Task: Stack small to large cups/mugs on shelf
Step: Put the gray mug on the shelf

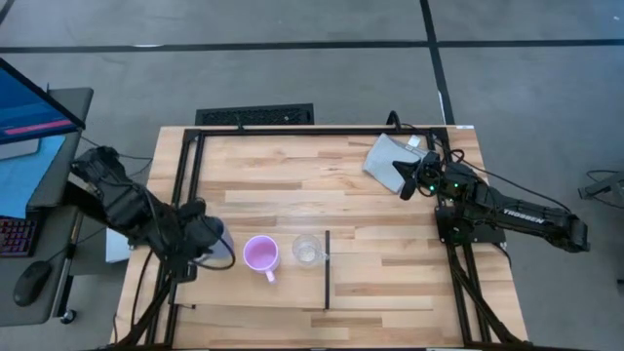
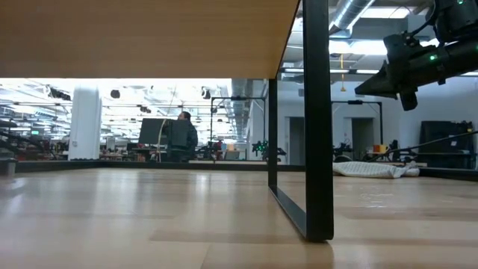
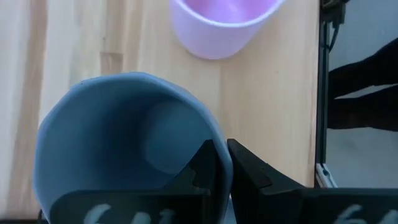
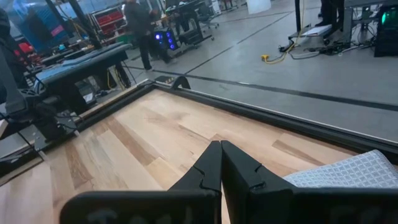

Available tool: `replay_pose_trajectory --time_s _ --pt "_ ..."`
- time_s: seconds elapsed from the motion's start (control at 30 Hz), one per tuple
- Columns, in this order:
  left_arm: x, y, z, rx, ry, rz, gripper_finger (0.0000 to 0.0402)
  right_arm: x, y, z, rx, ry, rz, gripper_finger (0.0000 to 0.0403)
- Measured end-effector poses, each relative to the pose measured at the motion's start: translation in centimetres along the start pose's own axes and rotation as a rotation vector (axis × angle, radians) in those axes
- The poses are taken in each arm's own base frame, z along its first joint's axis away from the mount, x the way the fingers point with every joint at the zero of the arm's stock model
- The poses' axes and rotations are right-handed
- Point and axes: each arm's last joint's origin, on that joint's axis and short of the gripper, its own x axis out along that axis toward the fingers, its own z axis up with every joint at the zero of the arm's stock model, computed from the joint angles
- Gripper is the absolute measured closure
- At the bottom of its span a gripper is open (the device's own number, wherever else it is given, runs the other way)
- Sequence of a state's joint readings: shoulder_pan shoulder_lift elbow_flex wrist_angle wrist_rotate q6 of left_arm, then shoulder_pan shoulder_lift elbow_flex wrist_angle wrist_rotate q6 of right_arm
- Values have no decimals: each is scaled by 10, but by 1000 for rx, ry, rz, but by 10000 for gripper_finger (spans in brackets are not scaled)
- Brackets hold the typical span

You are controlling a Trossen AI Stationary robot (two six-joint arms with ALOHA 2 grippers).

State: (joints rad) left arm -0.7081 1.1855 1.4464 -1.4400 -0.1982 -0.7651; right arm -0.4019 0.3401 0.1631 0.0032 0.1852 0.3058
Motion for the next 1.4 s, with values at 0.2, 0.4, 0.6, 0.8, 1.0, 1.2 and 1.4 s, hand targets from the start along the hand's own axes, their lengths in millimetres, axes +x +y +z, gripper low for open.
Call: replay_pose_trajectory --time_s 0.2,0.4,0.6,0.8,1.0,1.2,1.4 --pt "12 -15 0 -15 44 19 394 0 0 0 -1 4 -1 376" --pt "21 -27 0 -50 65 13 394 0 -1 -5 -9 46 -14 376" --pt "27 -33 0 -75 92 37 394 0 -2 -7 -13 68 -21 376" --pt "34 -38 2 -76 114 58 394 0 -2 -7 -13 68 -21 376" --pt "42 -42 3 -79 137 91 394 0 -2 -7 -13 68 -21 376" --pt "45 -44 4 -108 137 94 394 0 -2 -7 -13 67 -21 376" --pt "45 -44 4 -112 135 96 394 0 -2 -7 -13 67 -21 376"
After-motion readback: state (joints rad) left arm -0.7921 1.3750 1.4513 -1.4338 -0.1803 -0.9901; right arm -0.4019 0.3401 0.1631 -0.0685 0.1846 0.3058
